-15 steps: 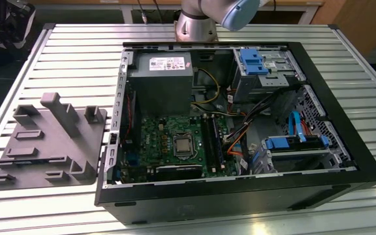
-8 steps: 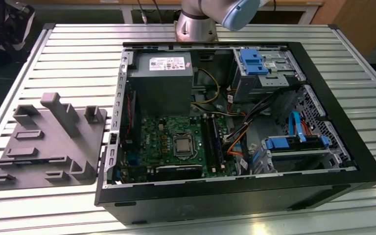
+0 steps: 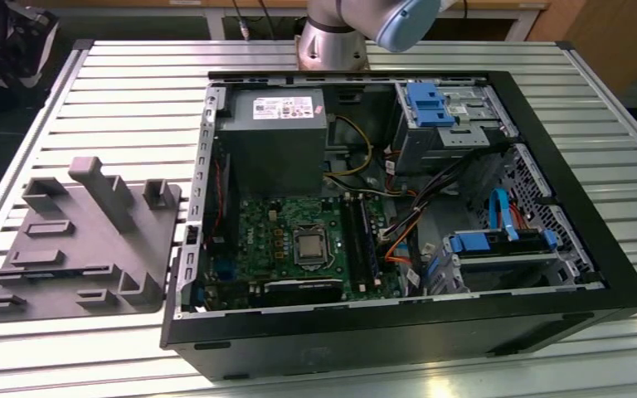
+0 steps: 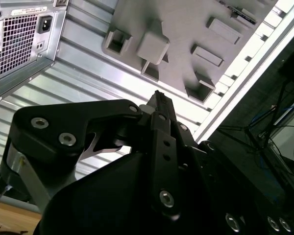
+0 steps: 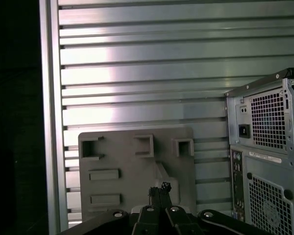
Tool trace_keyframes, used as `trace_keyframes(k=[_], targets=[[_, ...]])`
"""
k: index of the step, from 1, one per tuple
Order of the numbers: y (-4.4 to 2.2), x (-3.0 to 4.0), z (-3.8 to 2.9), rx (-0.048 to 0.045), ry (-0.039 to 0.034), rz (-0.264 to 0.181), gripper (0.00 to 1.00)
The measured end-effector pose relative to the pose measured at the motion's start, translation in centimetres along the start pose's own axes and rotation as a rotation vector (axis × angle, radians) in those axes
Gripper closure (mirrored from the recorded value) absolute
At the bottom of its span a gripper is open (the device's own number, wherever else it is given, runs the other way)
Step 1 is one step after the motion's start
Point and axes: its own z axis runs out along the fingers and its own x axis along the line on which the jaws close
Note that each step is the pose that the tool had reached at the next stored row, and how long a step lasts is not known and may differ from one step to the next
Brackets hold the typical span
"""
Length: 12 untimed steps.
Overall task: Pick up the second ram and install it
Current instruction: 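Reach for the second ram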
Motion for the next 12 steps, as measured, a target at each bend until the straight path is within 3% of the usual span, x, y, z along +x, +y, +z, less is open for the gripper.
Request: trace_keyframes(k=[12], targets=[[-0.38,0.11,0.06,0.0000,0.0000,0.000,0.89]])
